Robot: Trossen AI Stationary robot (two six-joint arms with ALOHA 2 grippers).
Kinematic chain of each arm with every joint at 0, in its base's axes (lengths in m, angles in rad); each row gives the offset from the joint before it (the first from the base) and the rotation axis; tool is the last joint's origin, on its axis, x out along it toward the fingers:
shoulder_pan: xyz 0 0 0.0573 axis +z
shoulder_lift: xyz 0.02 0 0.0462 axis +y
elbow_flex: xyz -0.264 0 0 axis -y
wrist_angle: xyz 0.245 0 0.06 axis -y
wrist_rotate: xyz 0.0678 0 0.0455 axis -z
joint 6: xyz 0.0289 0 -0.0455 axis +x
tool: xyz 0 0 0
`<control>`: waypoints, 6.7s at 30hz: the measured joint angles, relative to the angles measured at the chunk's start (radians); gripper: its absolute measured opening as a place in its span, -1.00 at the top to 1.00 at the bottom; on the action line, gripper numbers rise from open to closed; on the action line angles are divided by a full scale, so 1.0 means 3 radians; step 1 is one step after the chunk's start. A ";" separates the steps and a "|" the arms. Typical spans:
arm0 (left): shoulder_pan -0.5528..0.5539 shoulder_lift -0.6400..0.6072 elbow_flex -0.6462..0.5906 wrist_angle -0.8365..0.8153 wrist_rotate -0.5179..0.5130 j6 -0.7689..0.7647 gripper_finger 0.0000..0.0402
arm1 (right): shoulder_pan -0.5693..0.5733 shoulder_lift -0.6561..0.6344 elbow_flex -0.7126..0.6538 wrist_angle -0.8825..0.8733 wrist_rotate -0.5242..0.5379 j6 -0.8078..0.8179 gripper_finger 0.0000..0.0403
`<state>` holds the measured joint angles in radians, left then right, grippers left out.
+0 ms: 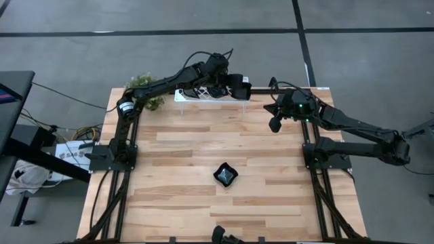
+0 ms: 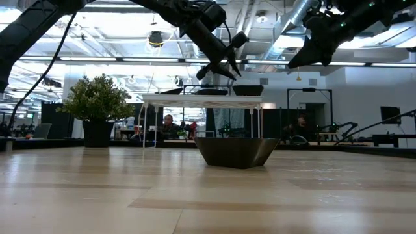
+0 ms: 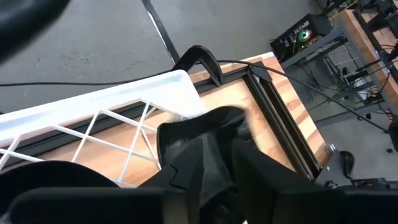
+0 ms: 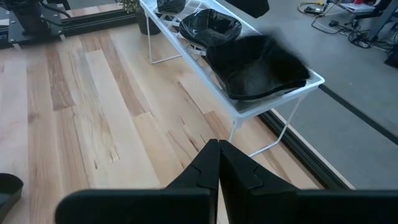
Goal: Pick & Place Mini shaped plates
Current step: Stack the black distorted square plate on top of the black distorted square plate on the shelf
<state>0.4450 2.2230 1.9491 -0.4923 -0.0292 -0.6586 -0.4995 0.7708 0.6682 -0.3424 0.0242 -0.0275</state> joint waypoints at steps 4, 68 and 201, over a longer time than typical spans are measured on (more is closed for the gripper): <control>0.0011 -0.0014 -0.0005 0.0002 0.0001 0.0000 0.46 | 0.0000 0.0000 0.0000 0.0000 0.0000 0.0003 0.99; -0.1423 -0.5356 -0.5238 0.1043 -0.0766 0.0689 0.40 | 0.2305 0.2969 0.1291 -0.0240 -0.0042 0.1932 0.44; -0.1611 -0.5375 -0.5236 0.1031 -0.0800 0.0757 0.40 | 0.2135 0.3274 0.1807 -0.1109 -0.0368 0.1825 0.43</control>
<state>-0.0383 0.6106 0.3782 -0.1829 -0.2691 -0.4315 0.1410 1.7531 1.2103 -0.6751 -0.0862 0.5200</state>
